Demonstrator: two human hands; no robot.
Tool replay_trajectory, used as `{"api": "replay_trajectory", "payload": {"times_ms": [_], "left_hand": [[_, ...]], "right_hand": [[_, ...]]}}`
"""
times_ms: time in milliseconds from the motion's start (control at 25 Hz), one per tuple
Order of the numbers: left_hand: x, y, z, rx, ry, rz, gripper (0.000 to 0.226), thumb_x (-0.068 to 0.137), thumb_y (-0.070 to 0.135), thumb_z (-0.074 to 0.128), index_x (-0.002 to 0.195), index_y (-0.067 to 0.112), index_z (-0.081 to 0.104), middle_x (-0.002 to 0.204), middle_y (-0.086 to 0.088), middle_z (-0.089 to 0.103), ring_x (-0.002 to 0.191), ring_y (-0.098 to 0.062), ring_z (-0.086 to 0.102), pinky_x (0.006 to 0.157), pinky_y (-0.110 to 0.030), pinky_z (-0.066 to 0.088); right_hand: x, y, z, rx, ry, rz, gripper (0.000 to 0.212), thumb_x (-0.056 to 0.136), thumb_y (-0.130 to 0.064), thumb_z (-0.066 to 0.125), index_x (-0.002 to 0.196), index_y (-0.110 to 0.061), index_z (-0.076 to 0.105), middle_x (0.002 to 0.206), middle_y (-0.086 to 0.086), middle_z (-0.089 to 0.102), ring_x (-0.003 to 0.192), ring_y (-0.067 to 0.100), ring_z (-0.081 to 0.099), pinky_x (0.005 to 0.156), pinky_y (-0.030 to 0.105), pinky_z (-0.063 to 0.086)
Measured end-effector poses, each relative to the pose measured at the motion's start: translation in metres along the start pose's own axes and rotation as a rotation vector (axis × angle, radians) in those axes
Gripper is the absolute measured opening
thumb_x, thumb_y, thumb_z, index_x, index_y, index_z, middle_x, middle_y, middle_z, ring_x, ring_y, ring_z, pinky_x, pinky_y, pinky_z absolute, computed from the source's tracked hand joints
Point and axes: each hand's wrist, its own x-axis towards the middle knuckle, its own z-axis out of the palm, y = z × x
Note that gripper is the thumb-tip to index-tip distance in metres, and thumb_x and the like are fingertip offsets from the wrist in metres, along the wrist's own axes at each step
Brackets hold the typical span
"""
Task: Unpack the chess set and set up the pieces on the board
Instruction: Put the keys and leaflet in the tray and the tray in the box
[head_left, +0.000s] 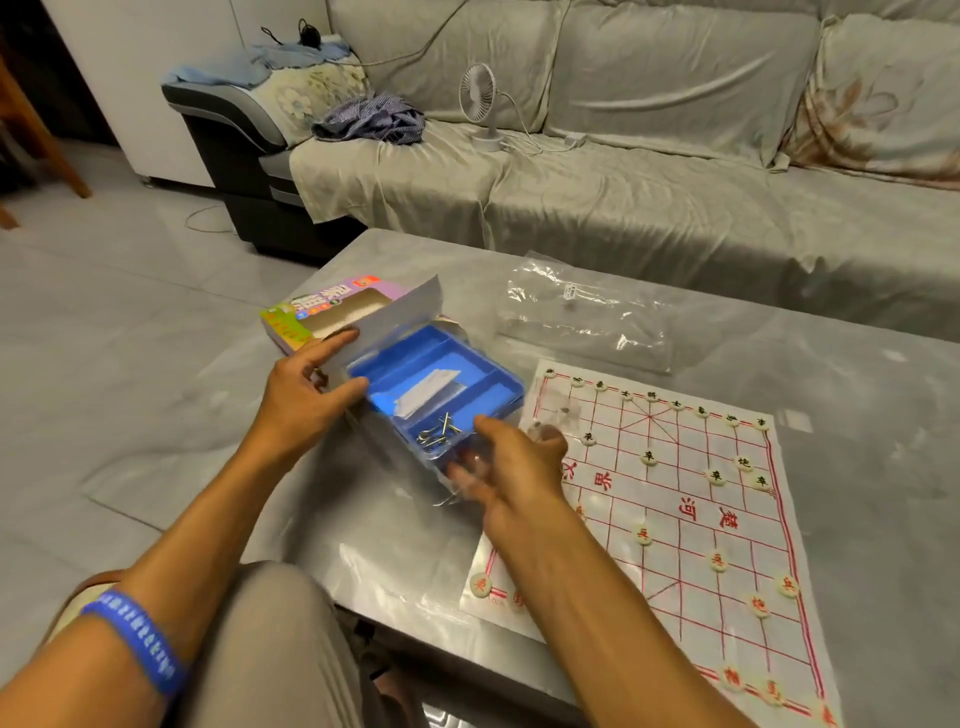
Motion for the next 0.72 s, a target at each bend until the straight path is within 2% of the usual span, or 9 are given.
{"api": "replay_trajectory", "payload": {"times_ms": [80, 120, 200, 280, 400, 480, 600, 720], "left_hand": [[-0.002, -0.020, -0.020, 0.085, -0.009, -0.008, 0.056, 0.078, 0.005, 0.075, 0.128, 0.022, 0.058, 0.130, 0.003, 0.056, 0.113, -0.016, 0.054, 0.097, -0.035, 0.047], [-0.004, -0.030, -0.027, 0.092, -0.008, -0.022, 0.055, 0.078, 0.005, 0.075, 0.127, 0.023, 0.058, 0.129, 0.004, 0.056, 0.114, -0.015, 0.053, 0.098, -0.037, 0.045], [-0.009, -0.046, -0.037, 0.071, 0.013, -0.051, 0.053, 0.079, 0.005, 0.073, 0.125, 0.027, 0.057, 0.129, 0.006, 0.054, 0.117, -0.013, 0.049, 0.100, -0.037, 0.043], [-0.010, -0.059, -0.041, 0.040, 0.034, -0.070, 0.052, 0.081, 0.006, 0.072, 0.125, 0.028, 0.057, 0.133, 0.007, 0.052, 0.122, -0.015, 0.047, 0.100, -0.035, 0.043], [-0.003, -0.069, -0.041, -0.011, 0.075, -0.071, 0.050, 0.079, 0.004, 0.073, 0.121, 0.027, 0.060, 0.132, 0.004, 0.055, 0.120, -0.020, 0.051, 0.096, -0.042, 0.049], [-0.001, -0.072, -0.037, -0.013, 0.124, -0.067, 0.048, 0.078, 0.004, 0.075, 0.118, 0.026, 0.062, 0.129, 0.004, 0.057, 0.115, -0.021, 0.054, 0.091, -0.044, 0.053], [0.000, -0.074, -0.032, -0.006, 0.156, -0.067, 0.046, 0.078, 0.003, 0.074, 0.119, 0.022, 0.062, 0.130, 0.002, 0.056, 0.117, -0.022, 0.053, 0.090, -0.039, 0.053], [0.000, -0.076, -0.030, 0.005, 0.154, -0.072, 0.046, 0.081, 0.002, 0.071, 0.121, 0.021, 0.061, 0.132, 0.000, 0.054, 0.120, -0.021, 0.050, 0.091, -0.034, 0.050]], "right_hand": [[0.004, 0.036, 0.015, -0.015, 0.015, 0.043, 0.061, 0.080, 0.003, 0.065, 0.117, -0.032, 0.031, 0.115, 0.014, 0.061, 0.087, 0.031, 0.070, 0.068, 0.046, 0.060], [0.006, 0.054, 0.019, -0.071, 0.043, 0.035, 0.060, 0.076, -0.004, 0.069, 0.114, -0.031, 0.032, 0.116, 0.011, 0.061, 0.091, 0.029, 0.069, 0.073, 0.046, 0.059], [0.009, 0.076, 0.025, -0.208, 0.088, 0.025, 0.065, 0.067, -0.016, 0.075, 0.112, -0.035, 0.034, 0.118, 0.004, 0.060, 0.099, 0.025, 0.065, 0.084, 0.045, 0.057], [0.011, 0.082, 0.026, -0.277, 0.078, 0.045, 0.059, 0.070, -0.014, 0.075, 0.114, -0.030, 0.039, 0.114, 0.004, 0.061, 0.099, 0.021, 0.063, 0.089, 0.042, 0.055], [0.003, 0.069, 0.021, -0.310, 0.042, 0.127, 0.047, 0.076, -0.011, 0.069, 0.119, -0.018, 0.050, 0.102, 0.004, 0.061, 0.084, 0.017, 0.055, 0.081, 0.034, 0.052], [-0.009, 0.058, 0.013, -0.321, 0.044, 0.136, 0.049, 0.079, -0.011, 0.068, 0.125, -0.015, 0.051, 0.095, -0.001, 0.055, 0.087, 0.017, 0.054, 0.081, 0.031, 0.050], [-0.036, 0.046, 0.006, -0.341, 0.000, 0.083, 0.049, 0.082, -0.012, 0.068, 0.126, -0.017, 0.049, 0.094, -0.008, 0.054, 0.083, 0.009, 0.054, 0.064, 0.021, 0.045], [-0.050, 0.044, 0.000, -0.451, -0.099, -0.080, 0.042, 0.086, -0.015, 0.064, 0.124, -0.027, 0.050, 0.107, -0.016, 0.055, 0.093, 0.002, 0.053, 0.061, 0.014, 0.039]]}}
